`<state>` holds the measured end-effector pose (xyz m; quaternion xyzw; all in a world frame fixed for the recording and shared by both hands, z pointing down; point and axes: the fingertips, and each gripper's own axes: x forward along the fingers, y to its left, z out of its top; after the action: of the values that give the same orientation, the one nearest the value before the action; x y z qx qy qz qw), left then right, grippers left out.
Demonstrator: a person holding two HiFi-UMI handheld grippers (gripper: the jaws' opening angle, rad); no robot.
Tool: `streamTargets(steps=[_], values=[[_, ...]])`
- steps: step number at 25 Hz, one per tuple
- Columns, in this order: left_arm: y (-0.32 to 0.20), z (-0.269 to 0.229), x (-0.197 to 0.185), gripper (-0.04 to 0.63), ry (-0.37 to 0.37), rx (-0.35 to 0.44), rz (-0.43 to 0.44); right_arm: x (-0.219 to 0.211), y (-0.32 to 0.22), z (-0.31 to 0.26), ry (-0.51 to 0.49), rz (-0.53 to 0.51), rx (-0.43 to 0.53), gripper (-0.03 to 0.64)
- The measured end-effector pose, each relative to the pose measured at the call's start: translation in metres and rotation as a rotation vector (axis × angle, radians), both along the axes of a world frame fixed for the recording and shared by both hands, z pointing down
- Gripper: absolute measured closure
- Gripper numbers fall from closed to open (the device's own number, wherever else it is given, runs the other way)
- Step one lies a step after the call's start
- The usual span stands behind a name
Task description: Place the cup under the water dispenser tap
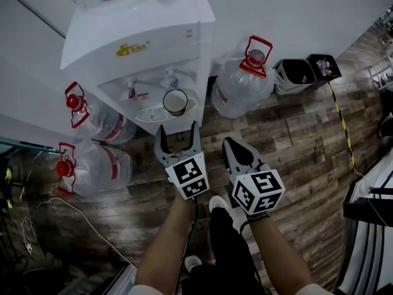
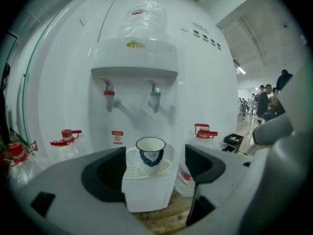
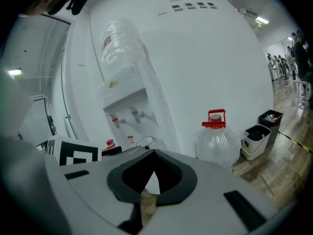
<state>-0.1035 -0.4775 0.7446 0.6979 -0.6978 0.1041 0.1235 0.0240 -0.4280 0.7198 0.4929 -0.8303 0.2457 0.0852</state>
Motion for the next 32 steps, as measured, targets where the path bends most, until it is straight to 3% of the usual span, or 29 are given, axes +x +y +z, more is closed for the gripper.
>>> streamTargets(steps=[6, 10, 17, 24, 32], values=[[0.077, -0.066, -0.002, 0.187, -0.005, -0.06, 0.138, -0.014, 0.055, -0.082, 0.018, 0.004, 0.033, 0.595], [0.129, -0.128, -0.01, 0.187, 0.008, -0.049, 0.207, -0.02, 0.097, -0.142, 0.039, 0.019, 0.078, 0.595], [0.237, -0.239, -0.027, 0.199, -0.041, -0.023, 0.32, -0.036, 0.192, -0.241, 0.027, 0.049, 0.101, 0.595], [0.338, -0.34, -0.032, 0.259, -0.017, -0.008, 0.379, -0.038, 0.284, -0.334, 0.035, 0.041, 0.121, 0.595], [0.451, -0.389, -0.006, 0.328, 0.051, -0.077, 0.425, -0.026, 0.383, -0.387, 0.05, 0.015, 0.139, 0.595]])
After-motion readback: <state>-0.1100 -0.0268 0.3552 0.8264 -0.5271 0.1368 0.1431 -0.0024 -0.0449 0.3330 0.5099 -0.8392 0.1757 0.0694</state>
